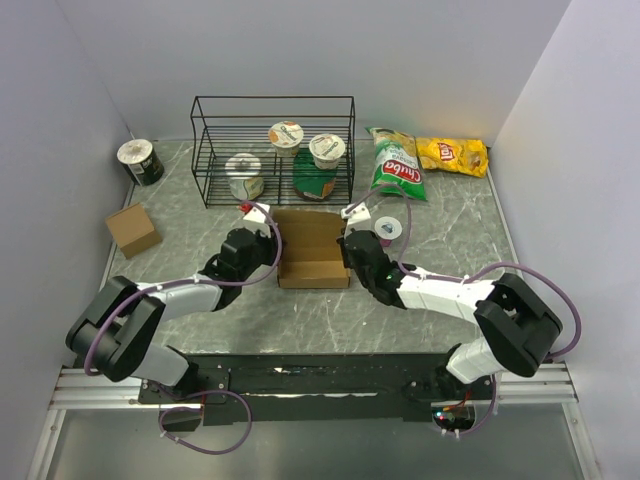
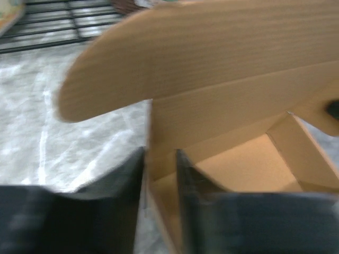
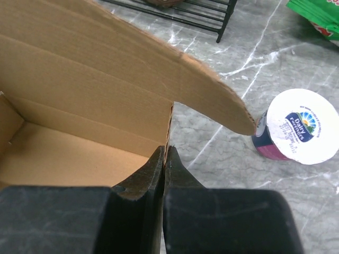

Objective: Fold the paper box

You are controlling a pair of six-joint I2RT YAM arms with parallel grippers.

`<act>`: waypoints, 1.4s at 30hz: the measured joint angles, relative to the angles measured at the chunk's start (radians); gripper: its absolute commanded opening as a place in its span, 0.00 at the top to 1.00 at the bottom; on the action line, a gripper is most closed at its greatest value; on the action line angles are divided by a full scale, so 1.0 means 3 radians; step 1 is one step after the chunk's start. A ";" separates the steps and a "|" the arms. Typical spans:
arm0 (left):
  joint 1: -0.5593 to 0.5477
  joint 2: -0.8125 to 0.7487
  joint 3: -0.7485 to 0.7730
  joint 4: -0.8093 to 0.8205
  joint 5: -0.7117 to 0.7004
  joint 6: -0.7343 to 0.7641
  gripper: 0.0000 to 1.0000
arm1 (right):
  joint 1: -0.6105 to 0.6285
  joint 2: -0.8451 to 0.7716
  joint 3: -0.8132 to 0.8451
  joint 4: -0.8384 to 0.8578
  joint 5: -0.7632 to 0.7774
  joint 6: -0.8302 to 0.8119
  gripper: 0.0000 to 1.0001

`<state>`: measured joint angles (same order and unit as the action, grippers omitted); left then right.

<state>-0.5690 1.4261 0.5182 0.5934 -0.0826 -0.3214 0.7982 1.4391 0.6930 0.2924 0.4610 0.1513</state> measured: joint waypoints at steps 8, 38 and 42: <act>-0.0045 -0.0099 -0.0006 -0.0061 0.0332 0.0177 0.35 | 0.0034 -0.0169 -0.0169 0.0104 -0.0017 -0.0278 1.00; 0.0590 -0.0735 -0.0098 -0.0755 0.1155 0.0098 0.52 | 0.0052 -0.0209 -0.0184 0.0173 -0.0207 -0.0395 1.00; 0.0590 -0.0791 -0.0144 -0.0759 0.1019 0.0065 0.71 | 0.0052 -0.0209 -0.0184 0.0173 -0.0210 -0.0395 1.00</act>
<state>-0.3920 1.1889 0.4751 0.3656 0.2230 -0.3019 0.8139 1.3766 0.6376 0.3443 0.3981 0.0326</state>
